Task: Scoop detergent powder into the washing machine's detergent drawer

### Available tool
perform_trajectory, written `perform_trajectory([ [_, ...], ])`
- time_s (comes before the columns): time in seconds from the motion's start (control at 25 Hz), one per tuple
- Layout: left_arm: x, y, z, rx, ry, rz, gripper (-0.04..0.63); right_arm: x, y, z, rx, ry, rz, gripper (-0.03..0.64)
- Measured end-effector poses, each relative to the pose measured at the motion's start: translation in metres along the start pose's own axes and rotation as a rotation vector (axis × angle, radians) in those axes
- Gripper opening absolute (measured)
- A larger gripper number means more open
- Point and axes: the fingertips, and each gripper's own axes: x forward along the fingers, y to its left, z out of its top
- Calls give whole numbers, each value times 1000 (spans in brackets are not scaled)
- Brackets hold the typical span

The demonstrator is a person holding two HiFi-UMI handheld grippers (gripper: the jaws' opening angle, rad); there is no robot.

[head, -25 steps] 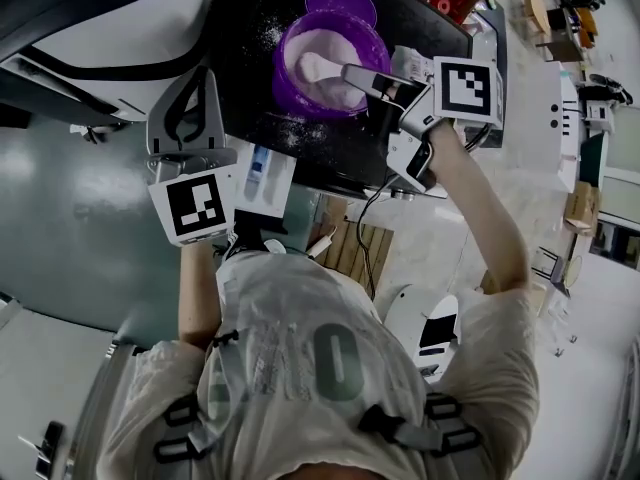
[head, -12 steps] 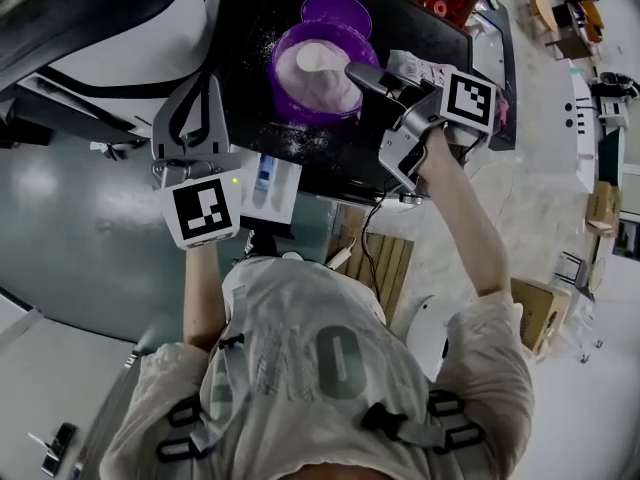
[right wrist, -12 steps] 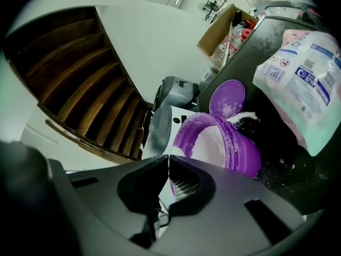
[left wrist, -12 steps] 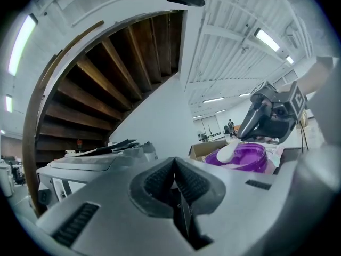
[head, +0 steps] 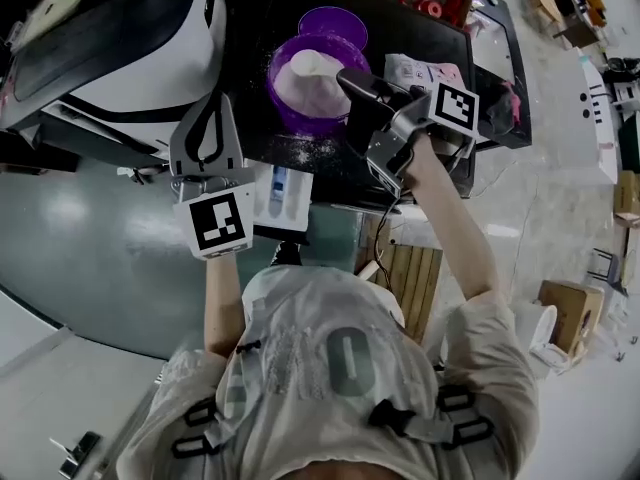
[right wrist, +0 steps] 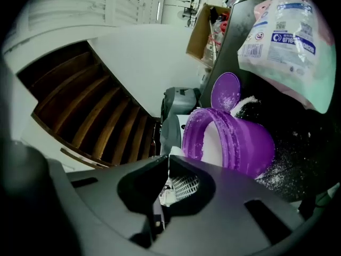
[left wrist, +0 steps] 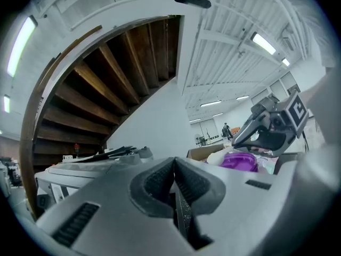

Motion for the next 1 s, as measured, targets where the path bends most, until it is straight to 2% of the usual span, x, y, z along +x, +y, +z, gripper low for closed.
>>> perform_trajectory([
  [0.28,-9,-7,6,10,-20,8,21,-10,-10,6,94,-43,42,11],
  [0.48,-12,-1,8,-65,-18,29,21,-14,-13,8,140,-50,64,11],
  [1.0,-21,7,7,-40,-12,68,21,-20,-9,4,205,-64,127,11],
])
